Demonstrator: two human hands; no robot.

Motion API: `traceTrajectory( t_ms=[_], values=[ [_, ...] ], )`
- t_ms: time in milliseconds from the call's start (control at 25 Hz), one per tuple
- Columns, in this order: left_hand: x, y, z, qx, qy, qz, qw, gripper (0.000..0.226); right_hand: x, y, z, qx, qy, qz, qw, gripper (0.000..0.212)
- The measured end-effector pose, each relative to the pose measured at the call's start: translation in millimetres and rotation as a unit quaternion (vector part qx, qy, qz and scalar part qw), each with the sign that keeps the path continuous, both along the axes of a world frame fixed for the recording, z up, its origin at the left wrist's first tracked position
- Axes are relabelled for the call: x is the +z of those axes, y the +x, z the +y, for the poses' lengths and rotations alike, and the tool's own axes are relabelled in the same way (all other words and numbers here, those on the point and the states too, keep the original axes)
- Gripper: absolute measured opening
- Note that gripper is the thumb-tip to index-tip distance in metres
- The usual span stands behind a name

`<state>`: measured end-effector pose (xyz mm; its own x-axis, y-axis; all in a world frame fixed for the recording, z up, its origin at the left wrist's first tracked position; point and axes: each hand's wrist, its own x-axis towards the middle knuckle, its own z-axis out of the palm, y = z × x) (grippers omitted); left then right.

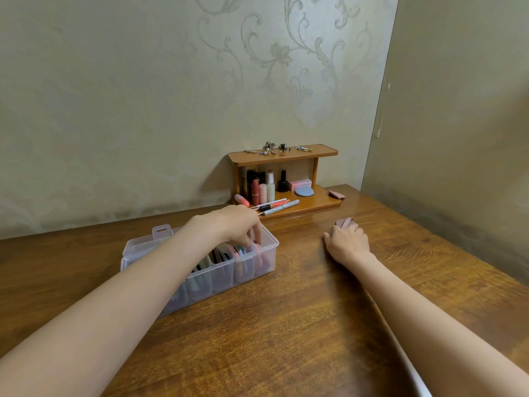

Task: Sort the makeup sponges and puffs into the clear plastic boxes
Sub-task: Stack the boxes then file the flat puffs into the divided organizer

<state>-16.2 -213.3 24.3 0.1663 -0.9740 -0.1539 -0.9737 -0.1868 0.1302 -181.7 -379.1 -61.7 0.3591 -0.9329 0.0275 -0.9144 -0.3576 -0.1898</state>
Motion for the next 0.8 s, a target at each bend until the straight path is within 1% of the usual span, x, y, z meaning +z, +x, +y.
traceTrajectory(
  t_ms=[80,160,200,280,360,400,440,480,520,560,600,640,680,720,800],
  values=[
    [-1.8,0.9,-0.8,-0.002,-0.010,0.012,1.000,0.026,2.8,-2.0,-0.6,0.060,-0.064,-0.051,0.995,0.044],
    [-3.2,0.8,-0.9,-0.004,-0.023,0.019,1.000,0.026,12.2,-1.8,5.0,0.122,-0.094,-0.086,0.984,0.030],
    [-4.0,0.8,-1.0,-0.004,-0.030,0.023,0.999,0.026,17.0,0.2,8.9,0.128,-0.096,-0.106,0.981,0.027],
    [-5.6,0.3,-0.5,-0.005,-0.038,0.027,0.999,0.026,25.5,3.6,16.8,0.128,-0.088,-0.186,0.970,0.022],
    [-7.1,1.4,0.9,-0.004,-0.046,0.028,0.999,0.026,32.4,8.9,22.8,0.132,-0.097,-0.281,0.946,0.020],
    [-7.9,2.1,1.4,-0.004,-0.050,0.028,0.998,0.025,34.9,10.6,24.2,0.129,-0.110,-0.305,0.937,0.019],
    [-8.8,1.8,1.4,-0.005,-0.053,0.028,0.998,0.025,35.1,12.5,22.1,0.119,-0.114,-0.303,0.939,0.021],
    [-9.5,1.2,1.8,-0.004,-0.053,0.028,0.998,0.025,34.4,14.3,18.5,0.106,-0.084,-0.273,0.952,0.027],
    [-9.8,0.5,2.0,-0.003,-0.053,0.026,0.998,0.025,31.1,16.8,15.5,0.100,-0.015,-0.217,0.971,0.035],
    [-10.2,-0.1,2.3,-0.003,-0.053,0.020,0.998,0.025,26.1,19.2,14.8,0.110,0.065,-0.151,0.980,0.042],
    [-10.7,-0.4,2.2,-0.005,-0.053,0.013,0.998,0.025,20.2,21.7,15.7,0.132,0.119,-0.095,0.980,0.044],
    [-11.0,-0.7,2.2,-0.009,-0.055,0.006,0.998,0.026,14.2,24.0,17.3,0.153,0.139,-0.067,0.976,0.042],
    [-11.6,-0.1,2.1,-0.011,-0.056,0.002,0.998,0.026,10.3,26.8,20.3,0.168,0.134,-0.076,0.974,0.038],
    [-11.7,0.3,2.4,-0.011,-0.057,0.001,0.998,0.026,8.2,30.0,22.3,0.175,0.123,-0.122,0.969,0.033],
    [-11.9,1.6,3.8,-0.012,-0.058,0.001,0.998,0.026,14.1,35.1,29.1,0.160,0.091,-0.262,0.947,0.021]
  ],
)
